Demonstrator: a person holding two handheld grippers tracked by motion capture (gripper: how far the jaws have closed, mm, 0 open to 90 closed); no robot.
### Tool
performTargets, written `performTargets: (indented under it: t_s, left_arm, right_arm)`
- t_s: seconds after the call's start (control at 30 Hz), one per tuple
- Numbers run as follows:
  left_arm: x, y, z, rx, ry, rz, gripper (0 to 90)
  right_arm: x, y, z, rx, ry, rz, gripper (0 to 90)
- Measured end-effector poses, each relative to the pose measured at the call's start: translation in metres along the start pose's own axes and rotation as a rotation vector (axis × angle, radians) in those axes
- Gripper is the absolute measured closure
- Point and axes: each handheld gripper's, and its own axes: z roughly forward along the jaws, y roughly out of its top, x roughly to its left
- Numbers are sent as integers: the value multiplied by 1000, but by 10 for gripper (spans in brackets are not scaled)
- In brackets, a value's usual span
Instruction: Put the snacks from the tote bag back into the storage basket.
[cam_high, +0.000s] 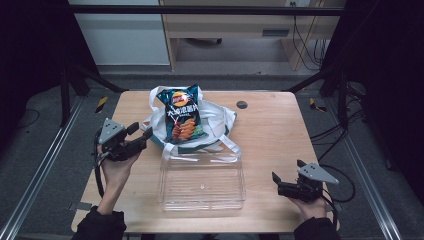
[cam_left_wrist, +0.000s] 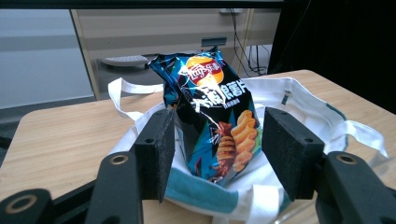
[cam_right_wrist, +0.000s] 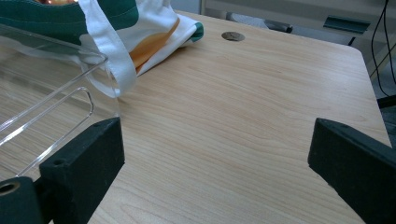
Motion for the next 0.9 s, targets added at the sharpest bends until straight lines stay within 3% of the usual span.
performTargets:
  t_s: [0.47, 0.7, 0.9]
  left_arm:
    - [1, 13, 46, 28, 33, 8, 466]
    - [2, 16, 63, 38, 41, -14, 475]
    - [3, 17, 81, 59, 79, 0, 478]
  right_arm:
    - [-1, 0, -1, -1, 2, 3, 40]
    - [-1, 0, 0, -1, 3, 8, 40]
    - [-2, 0, -1, -2, 3, 12, 40]
